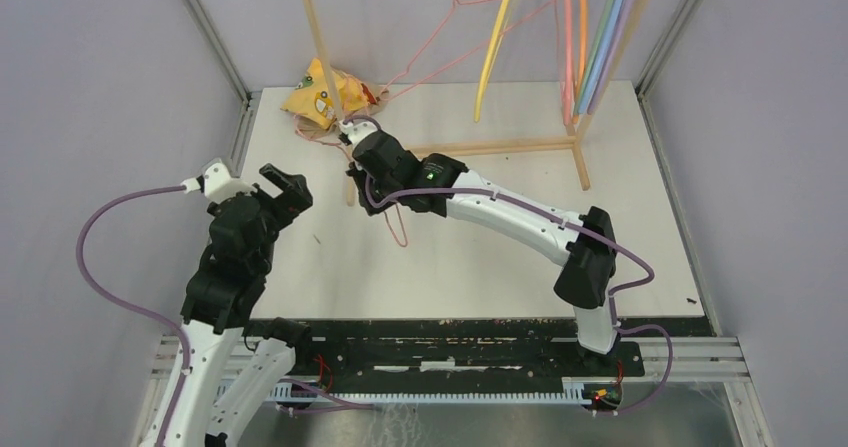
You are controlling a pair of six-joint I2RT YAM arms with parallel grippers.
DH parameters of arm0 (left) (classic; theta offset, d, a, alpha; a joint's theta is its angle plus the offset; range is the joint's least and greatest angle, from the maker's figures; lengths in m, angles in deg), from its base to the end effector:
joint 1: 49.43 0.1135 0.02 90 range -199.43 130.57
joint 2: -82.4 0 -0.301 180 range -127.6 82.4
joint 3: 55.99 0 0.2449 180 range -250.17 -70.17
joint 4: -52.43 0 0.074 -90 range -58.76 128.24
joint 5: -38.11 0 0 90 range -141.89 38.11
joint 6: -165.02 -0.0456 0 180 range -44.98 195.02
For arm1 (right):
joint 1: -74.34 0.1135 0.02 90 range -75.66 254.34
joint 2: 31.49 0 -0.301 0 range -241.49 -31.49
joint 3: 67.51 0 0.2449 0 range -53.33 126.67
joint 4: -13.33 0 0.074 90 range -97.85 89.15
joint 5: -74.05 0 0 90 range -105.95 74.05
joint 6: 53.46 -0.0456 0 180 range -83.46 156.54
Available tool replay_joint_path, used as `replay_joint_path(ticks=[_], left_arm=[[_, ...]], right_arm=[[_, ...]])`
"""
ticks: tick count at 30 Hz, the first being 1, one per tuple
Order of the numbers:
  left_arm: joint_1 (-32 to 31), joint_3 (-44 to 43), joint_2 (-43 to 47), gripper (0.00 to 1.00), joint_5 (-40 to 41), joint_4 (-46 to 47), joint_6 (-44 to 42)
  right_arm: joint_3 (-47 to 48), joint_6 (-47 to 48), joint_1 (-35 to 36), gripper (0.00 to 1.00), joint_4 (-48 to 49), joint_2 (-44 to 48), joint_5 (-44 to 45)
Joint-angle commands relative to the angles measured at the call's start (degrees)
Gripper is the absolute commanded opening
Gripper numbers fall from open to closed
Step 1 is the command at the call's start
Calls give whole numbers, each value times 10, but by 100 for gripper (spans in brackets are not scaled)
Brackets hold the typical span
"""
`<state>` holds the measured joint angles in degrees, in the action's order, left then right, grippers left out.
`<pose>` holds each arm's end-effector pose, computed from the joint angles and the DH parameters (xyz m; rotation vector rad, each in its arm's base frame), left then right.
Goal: Organize the hangers
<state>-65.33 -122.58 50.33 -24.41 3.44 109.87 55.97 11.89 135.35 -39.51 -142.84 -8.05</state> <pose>0.0803 -0.0010 0.3835 -0.6211 1.6880 -0.1963 0.2281 0.3988 0.3676 -0.6629 2.2573 0.6143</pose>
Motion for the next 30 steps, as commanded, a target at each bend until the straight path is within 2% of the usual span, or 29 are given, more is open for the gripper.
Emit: replay_joint_path(ticks=[1, 5, 8, 13, 21, 26, 30], left_arm=[[-5, -36, -30, 99, -58, 15, -23], [-19, -77, -73, 99, -88, 10, -17], [-22, -52, -78, 99, -94, 8, -21], [-24, -16, -74, 99, -102, 6, -22], [-26, -14, -74, 99, -112, 10, -26], [-26, -14, -72, 99, -119, 9, -24], [-25, -15, -73, 99, -120, 8, -25]], right_arm=[[43, -2, -1, 1, 4, -22, 19], [7, -34, 0, 1, 38, -14, 7], [14, -57, 0, 1, 73, -9, -1], [82, -103, -1, 1, 105, -17, -3], [213, -145, -8, 1, 137, -46, 43], [305, -167, -31, 1, 140, -91, 55], [337, -190, -59, 1, 149, -116, 44]])
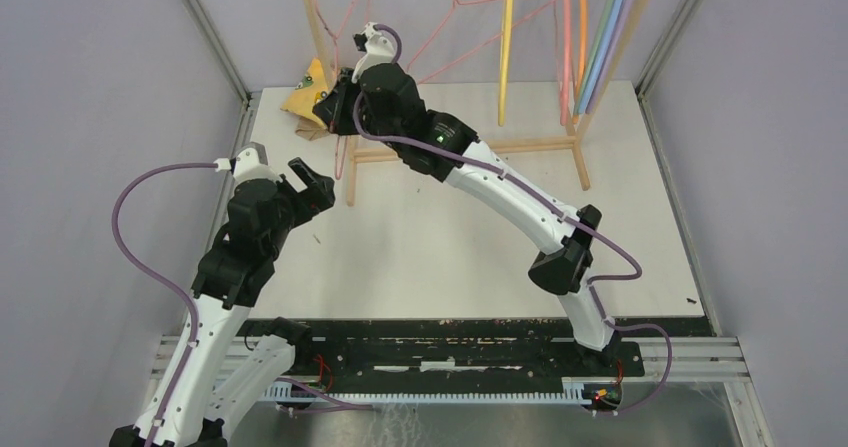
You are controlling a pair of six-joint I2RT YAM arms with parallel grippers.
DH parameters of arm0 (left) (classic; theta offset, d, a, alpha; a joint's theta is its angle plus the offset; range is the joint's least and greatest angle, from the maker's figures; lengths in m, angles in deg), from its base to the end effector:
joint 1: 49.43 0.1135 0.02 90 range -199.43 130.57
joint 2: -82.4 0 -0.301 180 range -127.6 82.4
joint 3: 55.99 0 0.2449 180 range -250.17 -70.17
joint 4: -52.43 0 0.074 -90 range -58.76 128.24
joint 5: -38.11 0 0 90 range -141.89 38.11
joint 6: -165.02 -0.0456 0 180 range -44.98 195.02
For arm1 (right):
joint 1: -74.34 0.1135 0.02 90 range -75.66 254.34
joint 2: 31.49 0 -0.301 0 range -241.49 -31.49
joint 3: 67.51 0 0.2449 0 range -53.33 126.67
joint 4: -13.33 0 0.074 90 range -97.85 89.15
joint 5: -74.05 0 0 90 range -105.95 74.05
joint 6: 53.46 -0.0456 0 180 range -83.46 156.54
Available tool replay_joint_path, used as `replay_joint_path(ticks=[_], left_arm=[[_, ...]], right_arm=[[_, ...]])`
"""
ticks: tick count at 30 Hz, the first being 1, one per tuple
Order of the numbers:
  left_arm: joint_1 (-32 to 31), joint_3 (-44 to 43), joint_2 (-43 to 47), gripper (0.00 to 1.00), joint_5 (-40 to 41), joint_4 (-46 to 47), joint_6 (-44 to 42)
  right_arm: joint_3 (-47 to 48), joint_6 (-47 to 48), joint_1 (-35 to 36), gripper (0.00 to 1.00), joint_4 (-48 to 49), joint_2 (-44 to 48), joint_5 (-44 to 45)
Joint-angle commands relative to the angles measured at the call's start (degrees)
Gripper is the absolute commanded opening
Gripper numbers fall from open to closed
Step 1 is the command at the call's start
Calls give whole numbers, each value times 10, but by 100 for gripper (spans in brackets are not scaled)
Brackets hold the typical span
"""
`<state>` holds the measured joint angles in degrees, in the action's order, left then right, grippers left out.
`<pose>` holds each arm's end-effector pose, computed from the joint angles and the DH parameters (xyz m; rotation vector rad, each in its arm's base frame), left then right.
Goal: Organize the hangers
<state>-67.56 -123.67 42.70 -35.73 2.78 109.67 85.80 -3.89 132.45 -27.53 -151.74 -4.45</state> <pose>0.1124 -0.0235 0.3772 -0.4635 1.8923 -0.3384 0.2689 0.4150 0.4910 -0.1221 1.8290 1.0871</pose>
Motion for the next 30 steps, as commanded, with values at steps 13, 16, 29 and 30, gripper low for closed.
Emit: replay_joint_path(ticks=[13, 16, 29, 30], left_arm=[[-3, -4, -6, 99, -1, 11, -23], [-3, 0, -10, 99, 1, 13, -22], [-2, 4, -28, 99, 1, 20, -23], [-3, 6, -29, 99, 0, 20, -22]], right_arm=[[48, -11, -96, 1, 104, -35, -30], [41, -11, -102, 1, 109, -35, -37], [39, -21, -146, 1, 129, -41, -26], [39, -24, -150, 1, 125, -43, -24]])
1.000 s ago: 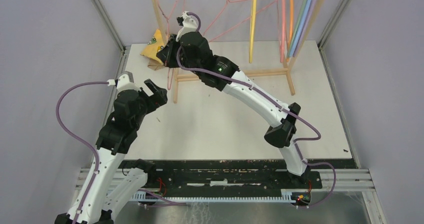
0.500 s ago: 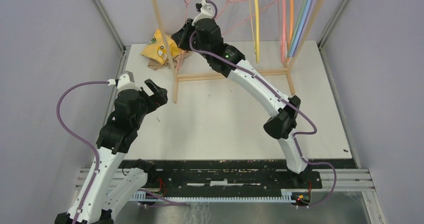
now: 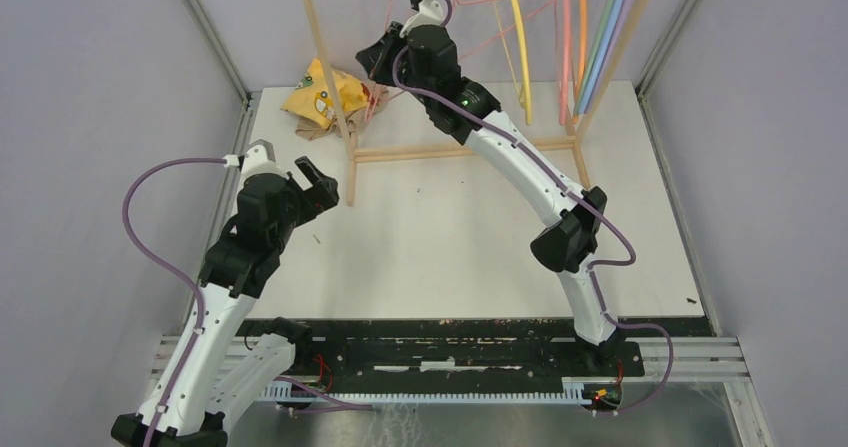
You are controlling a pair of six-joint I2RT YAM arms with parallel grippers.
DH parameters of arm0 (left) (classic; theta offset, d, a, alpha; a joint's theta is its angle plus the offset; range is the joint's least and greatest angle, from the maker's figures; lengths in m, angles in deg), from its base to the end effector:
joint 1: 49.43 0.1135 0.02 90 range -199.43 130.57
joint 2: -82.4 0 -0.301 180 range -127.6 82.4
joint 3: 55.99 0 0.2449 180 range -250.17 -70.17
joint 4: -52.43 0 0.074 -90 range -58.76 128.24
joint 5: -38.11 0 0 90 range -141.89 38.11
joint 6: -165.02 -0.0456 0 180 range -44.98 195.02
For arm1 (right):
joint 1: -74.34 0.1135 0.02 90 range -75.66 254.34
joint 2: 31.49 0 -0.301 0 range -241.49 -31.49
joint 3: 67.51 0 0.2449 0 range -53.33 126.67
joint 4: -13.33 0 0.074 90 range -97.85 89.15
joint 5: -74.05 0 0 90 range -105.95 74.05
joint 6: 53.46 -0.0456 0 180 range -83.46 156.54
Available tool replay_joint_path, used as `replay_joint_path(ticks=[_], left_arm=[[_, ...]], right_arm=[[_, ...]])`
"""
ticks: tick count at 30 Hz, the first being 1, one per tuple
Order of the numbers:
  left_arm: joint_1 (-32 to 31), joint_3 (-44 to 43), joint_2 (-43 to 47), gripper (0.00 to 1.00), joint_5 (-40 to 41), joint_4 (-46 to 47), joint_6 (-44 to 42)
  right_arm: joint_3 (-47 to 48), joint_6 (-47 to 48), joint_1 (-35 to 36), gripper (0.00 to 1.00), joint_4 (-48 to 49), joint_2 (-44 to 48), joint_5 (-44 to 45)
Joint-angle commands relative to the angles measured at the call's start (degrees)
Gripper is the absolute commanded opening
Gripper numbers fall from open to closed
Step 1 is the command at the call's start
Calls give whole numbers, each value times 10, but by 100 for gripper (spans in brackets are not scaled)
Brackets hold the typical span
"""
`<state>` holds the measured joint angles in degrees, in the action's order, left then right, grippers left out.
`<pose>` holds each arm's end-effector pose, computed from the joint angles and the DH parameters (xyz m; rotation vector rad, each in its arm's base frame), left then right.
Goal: Organize the hangers
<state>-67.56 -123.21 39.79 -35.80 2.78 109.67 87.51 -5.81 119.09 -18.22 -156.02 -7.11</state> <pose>0.1254 -0.0278 0.3694 -0.4643 1.9486 -0.3119 0.3747 0.3616 0.4835 0.0927 1.6907 1.0473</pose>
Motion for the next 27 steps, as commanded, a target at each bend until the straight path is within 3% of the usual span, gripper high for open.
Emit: replay_joint_path(ticks=[1, 19, 24, 25, 26, 27], left_arm=[[-3, 2, -1, 99, 1, 20, -22], [-2, 18, -15, 99, -12, 32, -24], [-2, 17, -22, 99, -11, 31, -28], [-2, 17, -22, 99, -10, 30, -30], [-2, 18, -24, 99, -10, 29, -31], [-2, 19, -26, 99, -9, 28, -33]], right_arm=[[22, -8, -20, 1, 27, -2, 3], [-67, -37, -66, 3, 9, 39, 0], [-94, -31, -65, 32, 15, 63, -10], [-97, -27, -65, 53, 13, 68, -12], [-102, -22, -64, 86, 13, 75, -13], [-108, -17, -65, 98, 13, 84, -16]])
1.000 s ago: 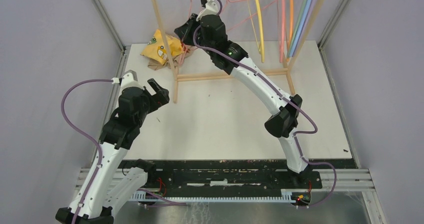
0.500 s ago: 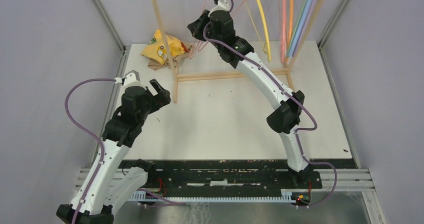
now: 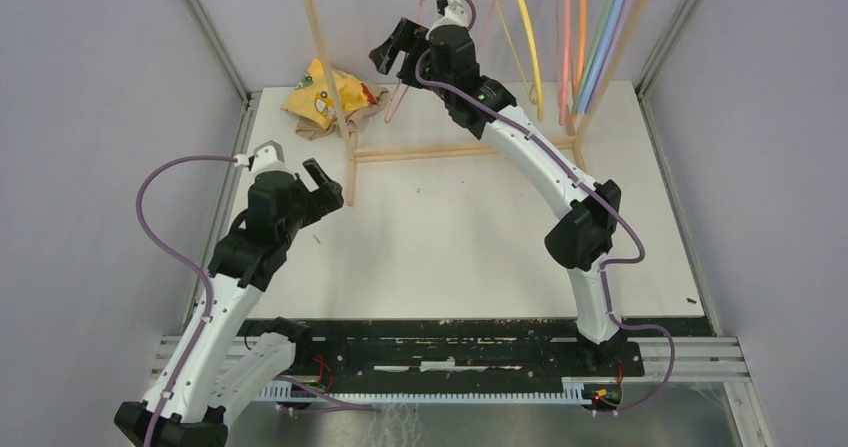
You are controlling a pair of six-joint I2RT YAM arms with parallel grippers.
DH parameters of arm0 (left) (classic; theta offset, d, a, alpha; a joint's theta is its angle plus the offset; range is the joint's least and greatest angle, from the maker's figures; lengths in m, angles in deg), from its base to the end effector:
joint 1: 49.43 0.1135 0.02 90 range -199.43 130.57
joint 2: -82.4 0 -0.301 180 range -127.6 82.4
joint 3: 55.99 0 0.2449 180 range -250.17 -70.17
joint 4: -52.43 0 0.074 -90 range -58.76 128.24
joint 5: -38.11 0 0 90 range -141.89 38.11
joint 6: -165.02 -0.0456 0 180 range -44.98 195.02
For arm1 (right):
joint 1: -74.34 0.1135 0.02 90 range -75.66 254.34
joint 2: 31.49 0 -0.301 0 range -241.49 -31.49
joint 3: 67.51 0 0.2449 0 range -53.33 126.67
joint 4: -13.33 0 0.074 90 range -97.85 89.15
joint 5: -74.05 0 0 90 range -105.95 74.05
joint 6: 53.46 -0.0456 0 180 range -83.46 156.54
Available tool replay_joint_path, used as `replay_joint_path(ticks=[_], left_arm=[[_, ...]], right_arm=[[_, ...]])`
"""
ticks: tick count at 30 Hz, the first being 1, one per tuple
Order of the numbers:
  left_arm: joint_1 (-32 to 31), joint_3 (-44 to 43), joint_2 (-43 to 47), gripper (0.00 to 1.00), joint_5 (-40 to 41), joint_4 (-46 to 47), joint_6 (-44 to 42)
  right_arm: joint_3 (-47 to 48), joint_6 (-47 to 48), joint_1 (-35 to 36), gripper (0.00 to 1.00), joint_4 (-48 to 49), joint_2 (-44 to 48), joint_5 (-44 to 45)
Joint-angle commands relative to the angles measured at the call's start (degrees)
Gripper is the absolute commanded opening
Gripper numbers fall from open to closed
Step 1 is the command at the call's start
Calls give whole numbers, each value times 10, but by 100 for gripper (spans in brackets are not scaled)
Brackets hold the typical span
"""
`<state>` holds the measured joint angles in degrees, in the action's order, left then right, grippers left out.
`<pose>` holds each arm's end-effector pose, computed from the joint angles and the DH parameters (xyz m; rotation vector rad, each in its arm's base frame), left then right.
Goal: Organize the hangers
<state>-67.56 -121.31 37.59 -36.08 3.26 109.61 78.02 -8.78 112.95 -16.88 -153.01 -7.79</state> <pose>0.1362 -0.0315 0.3549 -0.4618 2.0103 -0.2855 0.4100 0.3191 0.4569 0.2169 1.7621 0.9691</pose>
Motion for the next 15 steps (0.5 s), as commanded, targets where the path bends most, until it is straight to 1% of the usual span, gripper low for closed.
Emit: replay_joint_path(ticks=[1, 3, 9, 12, 15], left_arm=[[-2, 0, -5, 99, -7, 22, -34], [-2, 1, -9, 99, -7, 21, -39], [-2, 2, -29, 99, -6, 19, -48], [-2, 10, -42, 99, -8, 19, -50], [-2, 20, -58, 99, -13, 19, -56]], right_arm=[[-21, 17, -3, 100, 0, 61, -12], [-32, 32, 0, 100, -4, 78, -18], [-53, 107, 19, 100, -63, 130, -20], [-90, 144, 29, 100, -89, 163, -18], [-149, 179, 37, 100, -103, 214, -10]])
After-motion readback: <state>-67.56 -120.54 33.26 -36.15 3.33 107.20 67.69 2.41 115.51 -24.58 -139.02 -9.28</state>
